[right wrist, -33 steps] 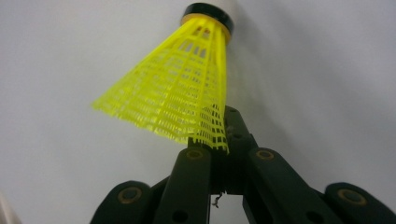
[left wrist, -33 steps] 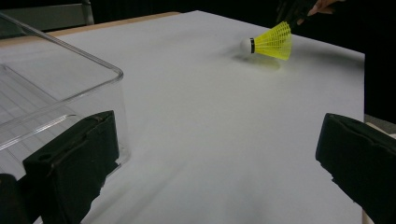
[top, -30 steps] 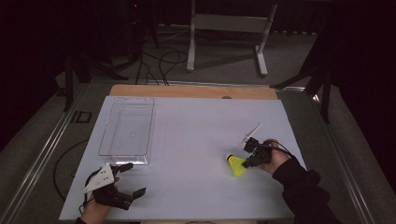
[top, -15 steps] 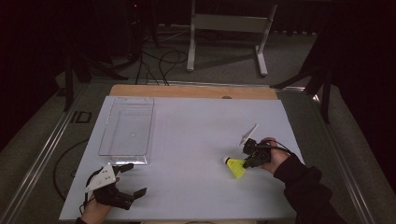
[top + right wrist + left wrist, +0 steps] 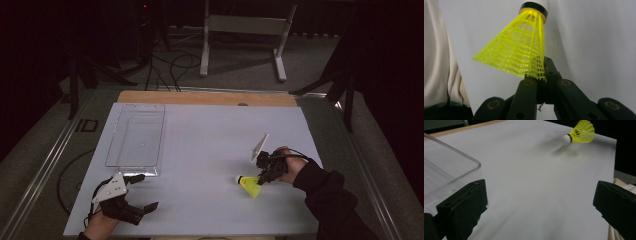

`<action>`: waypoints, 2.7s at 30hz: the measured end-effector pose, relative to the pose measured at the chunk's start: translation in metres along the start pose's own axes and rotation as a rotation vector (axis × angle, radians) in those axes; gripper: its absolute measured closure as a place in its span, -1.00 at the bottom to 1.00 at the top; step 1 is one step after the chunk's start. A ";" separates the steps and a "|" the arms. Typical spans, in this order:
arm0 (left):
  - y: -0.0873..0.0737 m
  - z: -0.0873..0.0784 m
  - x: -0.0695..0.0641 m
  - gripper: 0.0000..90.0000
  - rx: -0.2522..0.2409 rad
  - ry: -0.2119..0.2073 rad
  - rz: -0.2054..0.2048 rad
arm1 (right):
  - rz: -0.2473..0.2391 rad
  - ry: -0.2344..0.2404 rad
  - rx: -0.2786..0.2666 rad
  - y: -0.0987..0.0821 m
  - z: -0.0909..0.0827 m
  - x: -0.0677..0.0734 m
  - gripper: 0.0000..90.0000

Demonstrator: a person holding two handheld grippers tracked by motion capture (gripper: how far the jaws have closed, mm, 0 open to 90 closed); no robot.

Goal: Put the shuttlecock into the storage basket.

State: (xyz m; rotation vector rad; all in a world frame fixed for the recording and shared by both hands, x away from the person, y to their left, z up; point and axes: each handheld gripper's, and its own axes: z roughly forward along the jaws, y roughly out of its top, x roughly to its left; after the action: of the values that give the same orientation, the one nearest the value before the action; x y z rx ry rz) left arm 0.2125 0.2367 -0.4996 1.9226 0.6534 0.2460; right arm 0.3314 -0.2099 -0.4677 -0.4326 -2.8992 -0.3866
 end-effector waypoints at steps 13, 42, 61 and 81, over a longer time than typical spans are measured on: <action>0.025 -0.008 0.006 -0.99 0.033 -0.046 0.057 | -0.078 0.056 0.023 0.014 0.000 0.010 1.00; 0.115 0.023 0.004 -1.00 0.178 -0.234 0.203 | -0.174 0.072 0.026 0.036 -0.010 0.025 1.00; 0.154 0.085 -0.004 -0.99 0.296 -0.365 0.313 | -0.210 0.091 0.030 0.047 -0.012 0.033 1.00; 0.146 0.140 -0.030 -0.89 0.400 -0.439 0.394 | -0.245 0.097 0.017 0.054 -0.013 0.038 1.00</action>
State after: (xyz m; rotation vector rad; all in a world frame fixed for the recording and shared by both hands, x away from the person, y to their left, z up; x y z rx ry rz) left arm 0.2988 0.0666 -0.4266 2.3822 0.0223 -0.0746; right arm 0.3145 -0.1540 -0.4348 -0.0527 -2.8640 -0.4058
